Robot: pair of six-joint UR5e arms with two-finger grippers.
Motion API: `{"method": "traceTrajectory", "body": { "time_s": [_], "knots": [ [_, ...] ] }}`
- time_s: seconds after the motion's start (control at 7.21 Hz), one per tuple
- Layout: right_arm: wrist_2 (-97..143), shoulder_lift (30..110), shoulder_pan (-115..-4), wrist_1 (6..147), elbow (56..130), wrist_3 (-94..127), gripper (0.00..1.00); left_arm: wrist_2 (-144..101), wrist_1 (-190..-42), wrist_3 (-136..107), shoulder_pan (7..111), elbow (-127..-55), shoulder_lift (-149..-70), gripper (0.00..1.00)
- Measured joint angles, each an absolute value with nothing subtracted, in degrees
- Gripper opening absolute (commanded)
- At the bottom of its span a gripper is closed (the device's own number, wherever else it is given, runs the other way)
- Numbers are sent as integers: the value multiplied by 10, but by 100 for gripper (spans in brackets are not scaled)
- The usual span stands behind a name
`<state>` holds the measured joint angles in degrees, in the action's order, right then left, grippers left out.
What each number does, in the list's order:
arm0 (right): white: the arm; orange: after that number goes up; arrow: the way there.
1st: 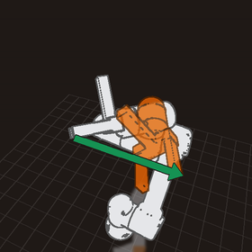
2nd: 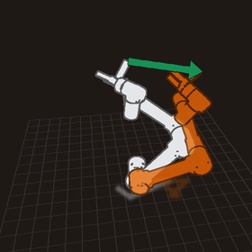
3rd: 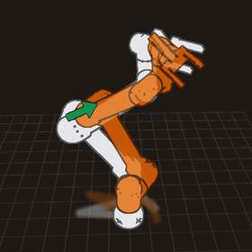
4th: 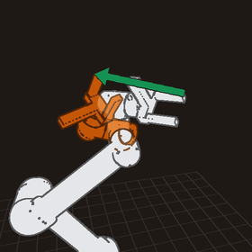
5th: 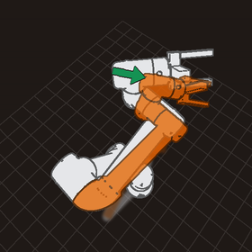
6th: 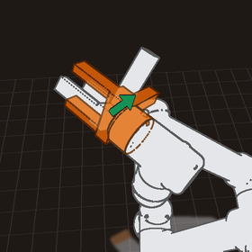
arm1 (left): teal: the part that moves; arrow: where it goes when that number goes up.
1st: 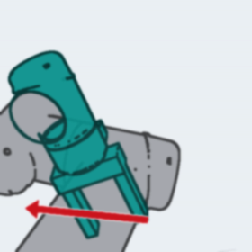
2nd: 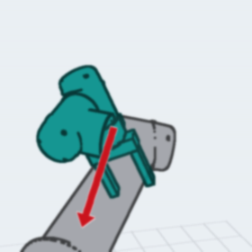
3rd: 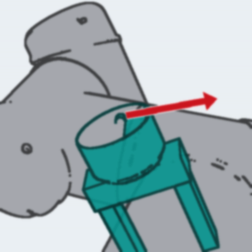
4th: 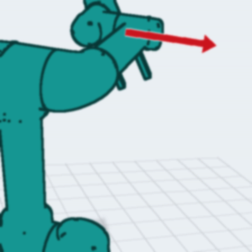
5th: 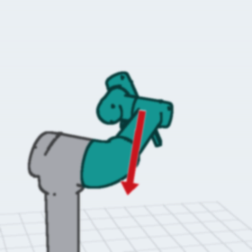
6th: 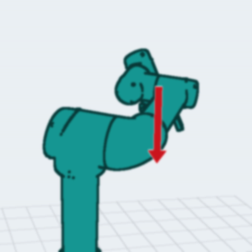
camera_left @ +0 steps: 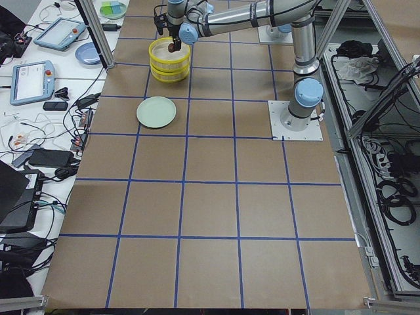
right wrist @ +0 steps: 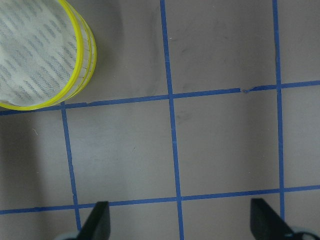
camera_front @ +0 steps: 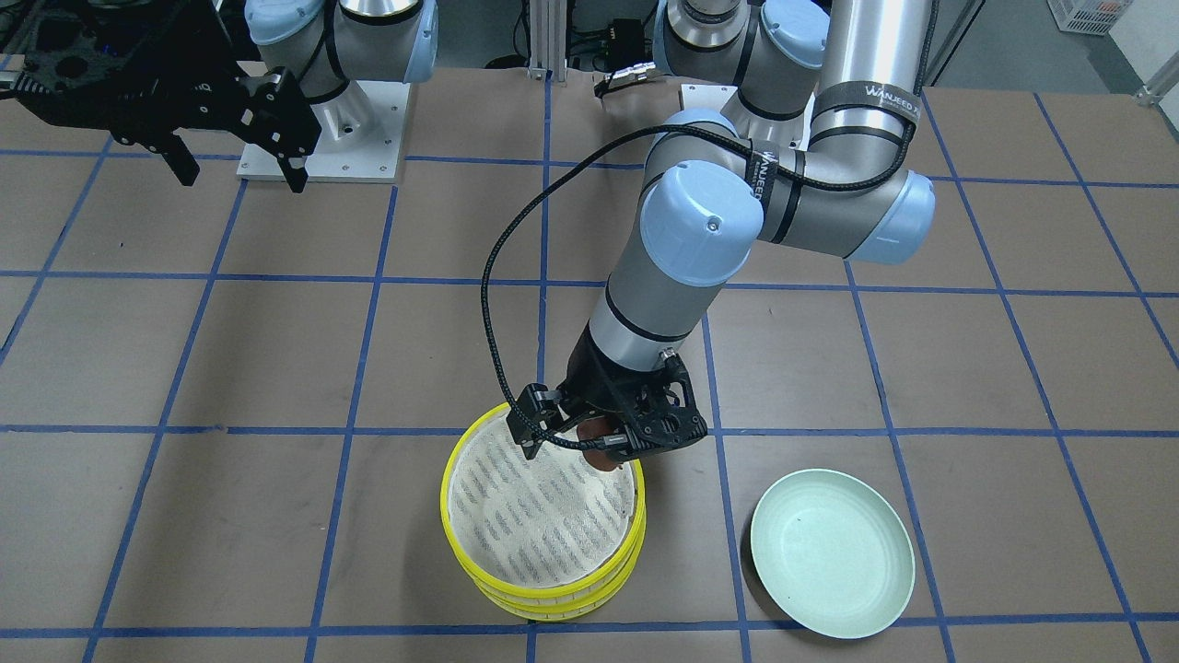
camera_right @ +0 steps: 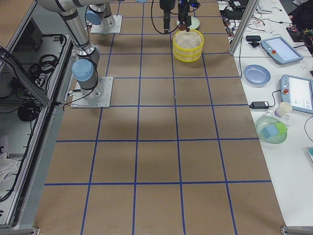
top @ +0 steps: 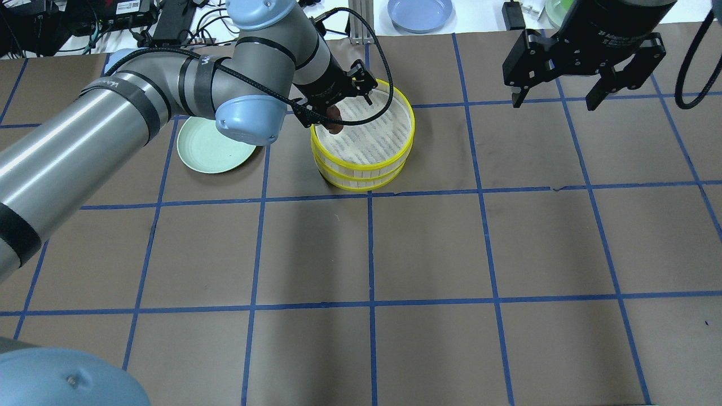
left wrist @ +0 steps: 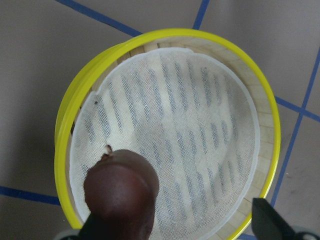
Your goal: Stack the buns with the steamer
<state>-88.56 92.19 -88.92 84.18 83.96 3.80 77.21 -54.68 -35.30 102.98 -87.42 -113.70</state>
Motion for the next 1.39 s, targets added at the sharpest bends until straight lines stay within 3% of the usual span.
{"method": "traceTrajectory", "body": {
  "time_s": [0.55,1.39],
  "knots": [
    [-895,917,-891,881,845,43,100,789,-563,-286,1013,-871,-1123,100],
    [-925,914,-890,891,853,40,100,923,-747,-26,882,-845,-998,100]
  ]
}}
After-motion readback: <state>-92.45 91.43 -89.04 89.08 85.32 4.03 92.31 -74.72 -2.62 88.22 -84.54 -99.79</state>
